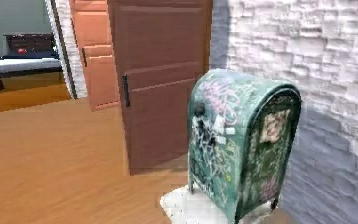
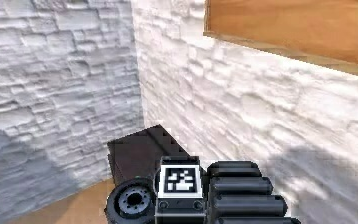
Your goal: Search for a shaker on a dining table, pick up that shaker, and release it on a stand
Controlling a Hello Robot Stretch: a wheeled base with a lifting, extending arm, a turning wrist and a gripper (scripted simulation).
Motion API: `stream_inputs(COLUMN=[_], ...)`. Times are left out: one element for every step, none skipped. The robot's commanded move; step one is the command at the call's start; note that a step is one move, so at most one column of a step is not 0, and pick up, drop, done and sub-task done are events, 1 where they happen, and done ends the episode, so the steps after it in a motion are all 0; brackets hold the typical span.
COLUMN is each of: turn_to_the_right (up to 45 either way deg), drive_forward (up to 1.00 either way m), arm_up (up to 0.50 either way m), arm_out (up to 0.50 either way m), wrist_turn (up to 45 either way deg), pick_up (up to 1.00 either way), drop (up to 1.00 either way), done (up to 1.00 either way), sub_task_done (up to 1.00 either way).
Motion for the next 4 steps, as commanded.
stream_inputs(turn_to_the_right=[-45.0, -33.0, 45.0, 45.0], drive_forward=[0.00, 0.00, 0.00, 0.00], arm_up=[0.00, 0.00, 0.00, 0.00], arm_out=[0.00, 0.00, 0.00, 0.00], wrist_turn=[0.0, 0.0, 0.0, 0.0], pick_up=[0.00, 0.00, 0.00, 0.00], drop=[0.00, 0.00, 0.00, 0.00], done=[0.00, 0.00, 0.00, 0.00], sub_task_done=[0.00, 0.00, 0.00, 0.00])
